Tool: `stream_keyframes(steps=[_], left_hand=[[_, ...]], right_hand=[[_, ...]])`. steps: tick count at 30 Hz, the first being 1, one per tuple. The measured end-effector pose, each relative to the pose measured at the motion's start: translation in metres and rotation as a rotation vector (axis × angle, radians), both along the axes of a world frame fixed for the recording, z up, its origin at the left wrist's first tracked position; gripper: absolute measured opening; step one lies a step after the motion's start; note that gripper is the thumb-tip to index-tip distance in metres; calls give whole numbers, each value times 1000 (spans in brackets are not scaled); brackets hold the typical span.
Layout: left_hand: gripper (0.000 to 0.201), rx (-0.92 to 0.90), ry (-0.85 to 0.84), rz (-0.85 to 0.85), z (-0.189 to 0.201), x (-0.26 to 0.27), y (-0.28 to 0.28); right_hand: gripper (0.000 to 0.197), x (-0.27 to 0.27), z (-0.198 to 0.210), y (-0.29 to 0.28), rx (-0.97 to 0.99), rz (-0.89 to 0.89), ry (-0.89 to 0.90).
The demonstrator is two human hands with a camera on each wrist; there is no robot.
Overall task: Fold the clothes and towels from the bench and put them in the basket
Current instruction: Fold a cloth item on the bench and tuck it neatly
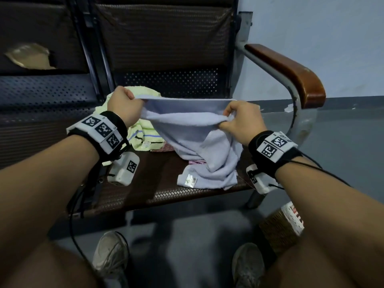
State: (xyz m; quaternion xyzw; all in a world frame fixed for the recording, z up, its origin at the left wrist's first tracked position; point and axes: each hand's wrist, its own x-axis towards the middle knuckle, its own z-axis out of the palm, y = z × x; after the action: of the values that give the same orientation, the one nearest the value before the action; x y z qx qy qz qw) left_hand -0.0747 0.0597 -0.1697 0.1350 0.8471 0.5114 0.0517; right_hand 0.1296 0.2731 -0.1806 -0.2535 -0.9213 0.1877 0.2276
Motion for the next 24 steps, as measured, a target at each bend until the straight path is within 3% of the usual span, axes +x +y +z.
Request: stream_keyframes(steps=[2, 5, 9, 14, 16, 20, 22, 24], left_hand=[[21, 33, -131, 29, 0, 1, 0], [12, 252, -439, -2, 0, 13, 4], [25, 425, -649, -46, 3, 18, 6], [23, 624, -660, -164, 11, 13, 5], [29, 659, -654, -169, 13, 16, 6], [33, 606, -636, -152, 13, 24, 11], [29, 596, -624, -51, 12, 25, 15], [22, 562, -569, -19, 15, 26, 16]], right_hand=[[23, -2, 1, -4, -9, 0, 71], [26, -5, 2, -12, -24, 36, 116], [21, -4, 2, -14, -62, 98, 89], [47, 9, -1, -10, -297, 226, -100], [41, 15, 0, -9, -433, 251, -184], [34, 13, -2, -16, -698, 54, -2], [38, 10, -2, -17, -569, 29, 16], [40, 8, -2, -15, -344, 88, -92]])
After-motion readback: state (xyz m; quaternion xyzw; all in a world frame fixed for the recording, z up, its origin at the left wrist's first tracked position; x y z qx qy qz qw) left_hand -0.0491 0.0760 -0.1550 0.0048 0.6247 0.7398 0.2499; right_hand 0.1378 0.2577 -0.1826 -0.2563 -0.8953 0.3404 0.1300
